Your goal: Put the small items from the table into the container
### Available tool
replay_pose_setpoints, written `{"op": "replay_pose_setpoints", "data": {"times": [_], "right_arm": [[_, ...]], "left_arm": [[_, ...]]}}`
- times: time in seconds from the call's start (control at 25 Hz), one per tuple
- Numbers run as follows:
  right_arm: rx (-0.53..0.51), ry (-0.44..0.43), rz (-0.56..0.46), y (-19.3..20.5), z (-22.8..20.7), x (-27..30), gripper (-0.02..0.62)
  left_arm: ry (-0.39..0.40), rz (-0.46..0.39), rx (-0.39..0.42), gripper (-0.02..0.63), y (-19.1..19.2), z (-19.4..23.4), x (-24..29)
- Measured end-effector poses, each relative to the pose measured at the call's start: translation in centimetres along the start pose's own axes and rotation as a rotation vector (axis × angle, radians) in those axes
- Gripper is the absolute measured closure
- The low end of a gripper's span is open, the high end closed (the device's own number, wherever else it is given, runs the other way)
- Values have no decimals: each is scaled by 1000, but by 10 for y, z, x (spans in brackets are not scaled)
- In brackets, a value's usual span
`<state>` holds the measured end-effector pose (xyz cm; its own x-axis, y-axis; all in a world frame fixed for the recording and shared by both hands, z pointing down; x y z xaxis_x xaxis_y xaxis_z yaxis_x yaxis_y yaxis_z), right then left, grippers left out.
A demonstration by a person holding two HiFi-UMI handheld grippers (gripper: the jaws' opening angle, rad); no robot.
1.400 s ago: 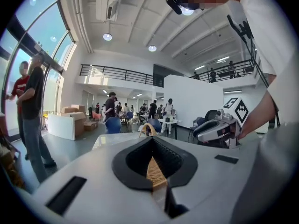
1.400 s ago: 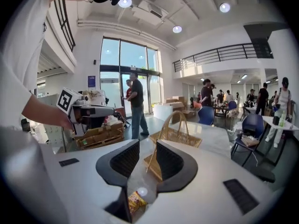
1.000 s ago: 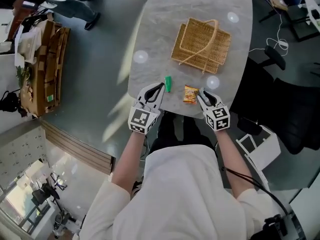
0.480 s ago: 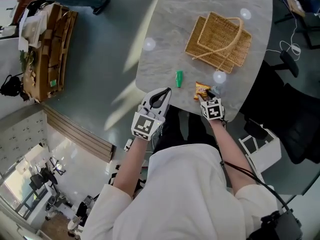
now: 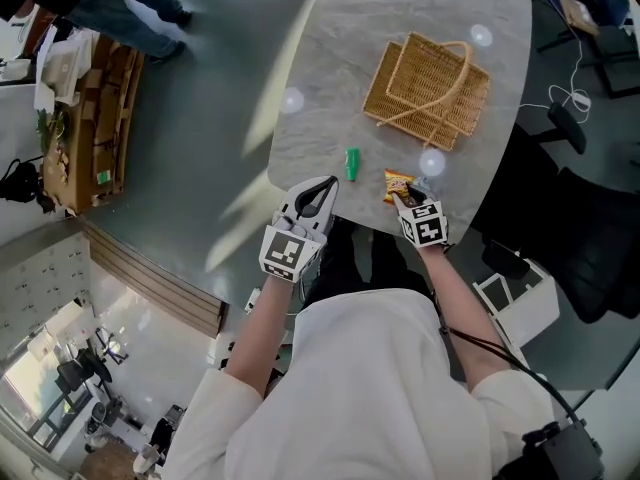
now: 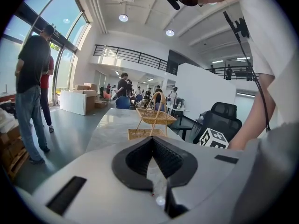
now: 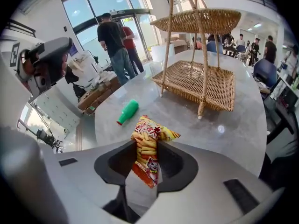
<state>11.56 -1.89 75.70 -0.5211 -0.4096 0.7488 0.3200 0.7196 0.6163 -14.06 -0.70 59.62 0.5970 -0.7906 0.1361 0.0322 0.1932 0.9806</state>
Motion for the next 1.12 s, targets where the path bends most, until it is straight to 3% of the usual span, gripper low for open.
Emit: {"op": "replay_pose_setpoints", "data": {"times": [0.52,0.84,1.12], "right_arm": [[-22,47,-231,-94,-12,-85,454],[-34,157,-375,-154,-64,-143,453],[-41,189,-438,-203,-104,-153,454]], "left_arm": [[55,-82,55,600,-56,-6,24],[87,-138,82,600,-86,-6,48],[124,-185,105,600,-122,-4,89]]}}
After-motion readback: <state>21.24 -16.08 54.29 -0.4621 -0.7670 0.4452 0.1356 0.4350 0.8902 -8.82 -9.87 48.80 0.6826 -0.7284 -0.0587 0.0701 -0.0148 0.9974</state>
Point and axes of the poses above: the fingertips, and each gripper's own axes: x forward along the fingers, z to its left, y out of its underside, the point moved 9 cm from there along -x, backward along the fingers, and after that the axes turned 12 degrees about -z, right-handed, at the moved point
